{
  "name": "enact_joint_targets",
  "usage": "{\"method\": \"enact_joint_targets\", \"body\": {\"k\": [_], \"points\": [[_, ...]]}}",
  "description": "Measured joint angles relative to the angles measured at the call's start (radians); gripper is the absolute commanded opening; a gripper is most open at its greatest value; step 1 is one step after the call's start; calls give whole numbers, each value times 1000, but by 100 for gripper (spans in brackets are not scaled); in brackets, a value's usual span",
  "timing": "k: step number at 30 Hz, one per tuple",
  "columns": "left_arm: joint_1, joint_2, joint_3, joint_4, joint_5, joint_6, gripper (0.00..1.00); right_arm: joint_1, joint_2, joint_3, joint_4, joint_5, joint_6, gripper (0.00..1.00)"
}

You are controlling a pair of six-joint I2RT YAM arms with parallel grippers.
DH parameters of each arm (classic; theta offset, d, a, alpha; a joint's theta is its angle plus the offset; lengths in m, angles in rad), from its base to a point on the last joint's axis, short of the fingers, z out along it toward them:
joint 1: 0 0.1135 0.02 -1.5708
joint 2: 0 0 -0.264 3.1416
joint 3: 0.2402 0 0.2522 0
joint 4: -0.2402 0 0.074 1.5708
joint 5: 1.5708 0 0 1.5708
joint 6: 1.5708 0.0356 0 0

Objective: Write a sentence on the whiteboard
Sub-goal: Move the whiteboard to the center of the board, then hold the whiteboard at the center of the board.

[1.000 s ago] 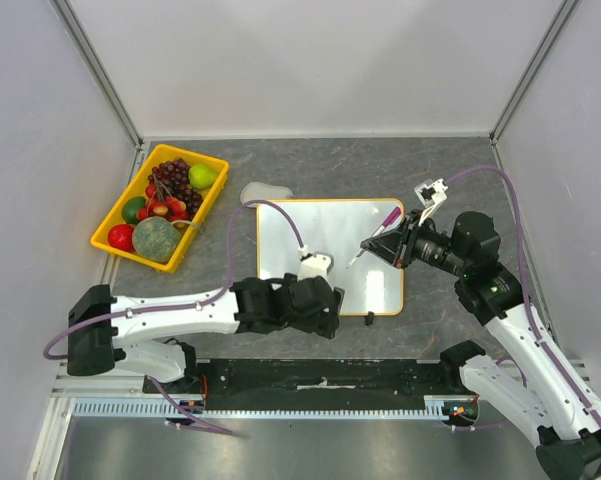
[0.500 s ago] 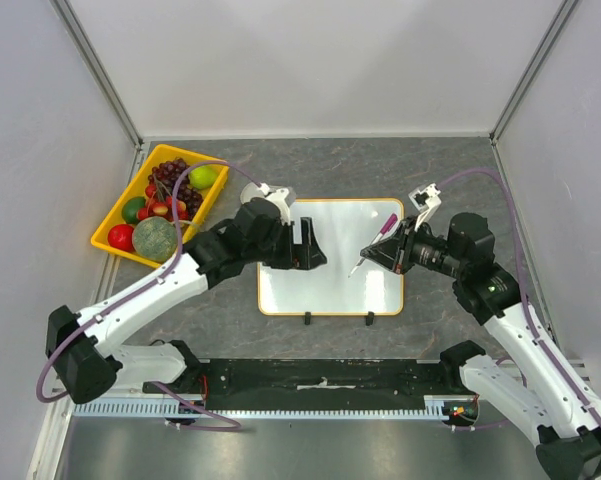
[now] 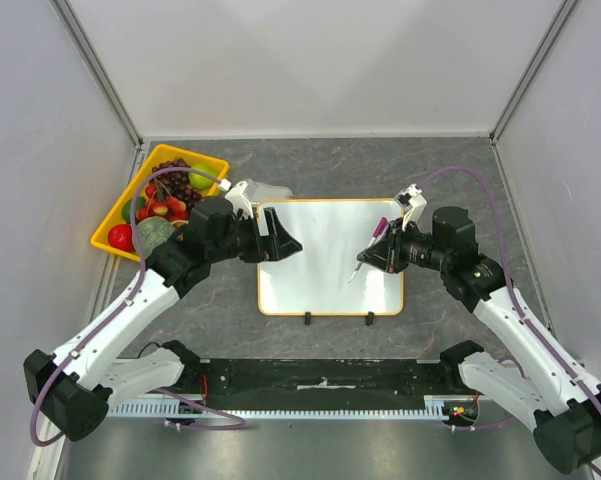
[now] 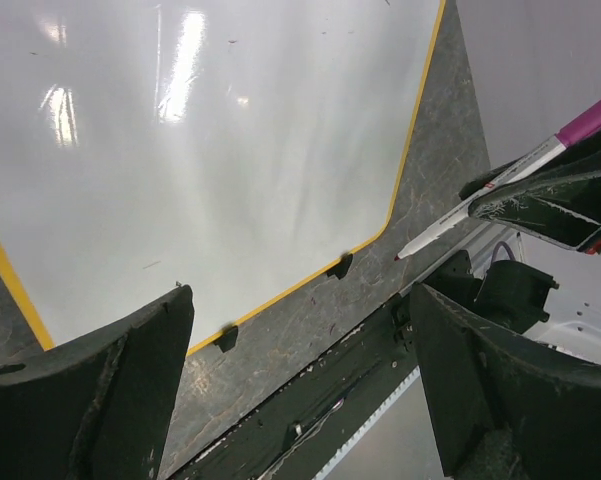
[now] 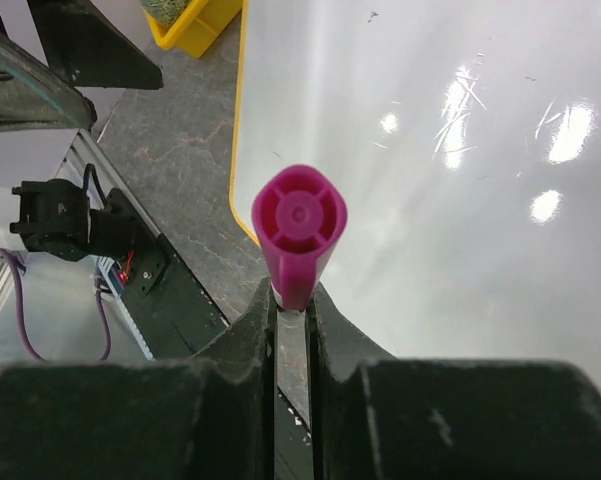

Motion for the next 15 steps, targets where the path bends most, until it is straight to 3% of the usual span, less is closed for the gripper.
{"method": "enact_joint_targets", "body": {"k": [15], "points": [[372,100,-157,183,330,98,93,0,12,-11,60,119,8,0]]}}
